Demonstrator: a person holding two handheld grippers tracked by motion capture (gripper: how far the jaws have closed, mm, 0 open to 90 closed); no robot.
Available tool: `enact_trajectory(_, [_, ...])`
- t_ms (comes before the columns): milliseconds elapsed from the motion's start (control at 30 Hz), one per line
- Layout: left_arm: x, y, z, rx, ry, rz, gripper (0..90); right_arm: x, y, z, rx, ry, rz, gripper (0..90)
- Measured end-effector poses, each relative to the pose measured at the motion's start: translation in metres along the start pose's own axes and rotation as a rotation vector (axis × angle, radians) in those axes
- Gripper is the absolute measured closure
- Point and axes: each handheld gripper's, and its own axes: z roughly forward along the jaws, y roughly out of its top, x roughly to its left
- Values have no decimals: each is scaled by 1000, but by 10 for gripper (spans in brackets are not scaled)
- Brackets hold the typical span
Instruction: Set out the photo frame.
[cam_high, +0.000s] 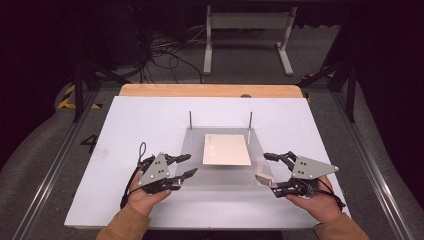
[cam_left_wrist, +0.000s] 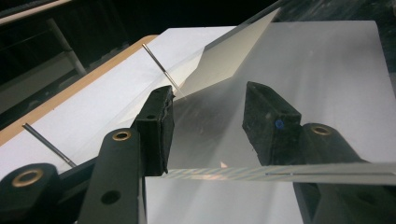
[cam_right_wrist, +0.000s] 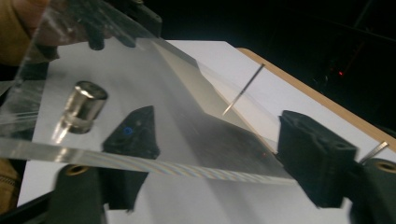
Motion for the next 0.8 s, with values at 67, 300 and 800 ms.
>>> enact_trajectory(67, [0,0,0,0,0,0,521,1,-1,2,2,16,-19,446])
enact_trajectory(300, [0,1,0,-10,6,-4,526,1,-3,2,-21,-22,-98,598])
enact_trajectory(800, [9,23,-1,-32,89,64,571,-4,16,2,-33,-149,-228,665])
